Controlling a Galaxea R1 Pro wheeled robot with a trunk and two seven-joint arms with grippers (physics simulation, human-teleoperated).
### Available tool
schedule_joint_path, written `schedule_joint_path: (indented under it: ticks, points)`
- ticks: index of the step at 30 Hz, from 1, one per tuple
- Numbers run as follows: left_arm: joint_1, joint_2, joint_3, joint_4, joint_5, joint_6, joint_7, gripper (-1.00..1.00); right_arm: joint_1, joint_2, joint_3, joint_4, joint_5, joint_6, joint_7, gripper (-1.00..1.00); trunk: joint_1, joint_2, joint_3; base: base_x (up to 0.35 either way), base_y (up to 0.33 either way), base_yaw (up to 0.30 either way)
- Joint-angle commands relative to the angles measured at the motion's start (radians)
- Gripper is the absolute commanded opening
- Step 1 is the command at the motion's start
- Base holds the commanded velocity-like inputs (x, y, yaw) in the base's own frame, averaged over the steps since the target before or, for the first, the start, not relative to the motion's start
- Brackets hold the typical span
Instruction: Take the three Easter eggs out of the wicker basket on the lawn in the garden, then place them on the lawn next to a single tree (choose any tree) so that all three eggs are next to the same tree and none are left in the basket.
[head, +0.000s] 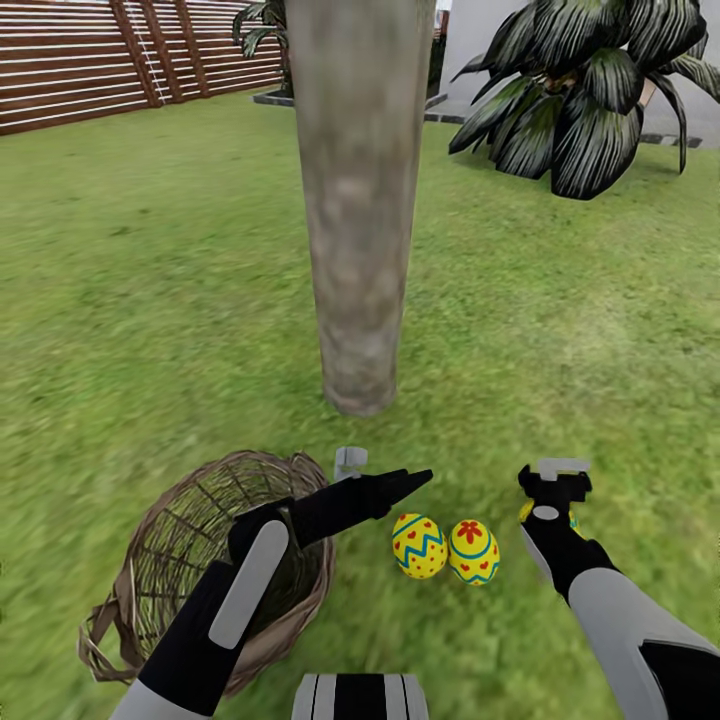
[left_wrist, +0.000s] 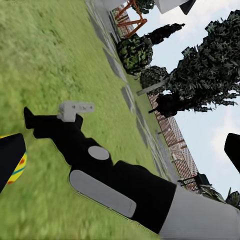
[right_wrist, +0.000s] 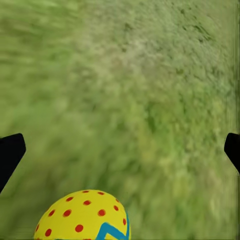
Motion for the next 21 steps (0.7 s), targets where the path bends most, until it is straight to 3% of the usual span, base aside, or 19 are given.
schedule_joint_path:
  ticks: [1,4,7,12,15,16,21]
  points:
    - [0.0,0.0,0.001,0.0,0.005,0.007,0.0,1.0,-0.001,-0.003,-0.007,-0.004,0.005,-0.005,0.001,1.0,-0.004,0.007,0.003,0.0,0.0,0.0]
    - [0.0,0.0,0.001,0.0,0.005,0.007,0.0,1.0,-0.001,-0.007,-0.009,-0.011,0.006,0.017,0.002,1.0,-0.016,0.028,0.012,0.0,0.0,0.0]
    - [0.0,0.0,0.001,0.0,0.005,0.007,0.0,1.0,-0.001,-0.031,-0.01,-0.053,0.001,0.082,0.013,1.0,-0.027,0.049,0.021,0.0,0.0,0.0]
    - [0.0,0.0,0.001,-0.001,0.005,0.007,0.0,1.0,-0.001,-0.077,-0.043,-0.147,-0.046,0.25,0.178,1.0,-0.046,0.084,0.037,0.0,0.0,0.0]
    - [-0.001,0.0,0.001,-0.001,0.005,0.007,0.0,1.0,-0.001,-0.097,-0.053,-0.176,-0.052,0.313,0.249,1.0,-0.058,0.105,0.046,0.0,0.0,0.0]
    - [-0.001,0.0,0.001,-0.001,0.005,0.008,0.0,1.0,-0.001,-0.116,-0.057,-0.204,-0.056,0.352,0.305,1.0,-0.062,0.112,0.05,0.0,0.0,0.0]
    - [-0.001,0.002,0.001,-0.011,0.005,0.009,0.0,1.0,-0.001,-0.144,-0.067,-0.22,-0.057,0.461,0.433,1.0,-0.081,0.147,0.065,0.0,0.0,0.0]
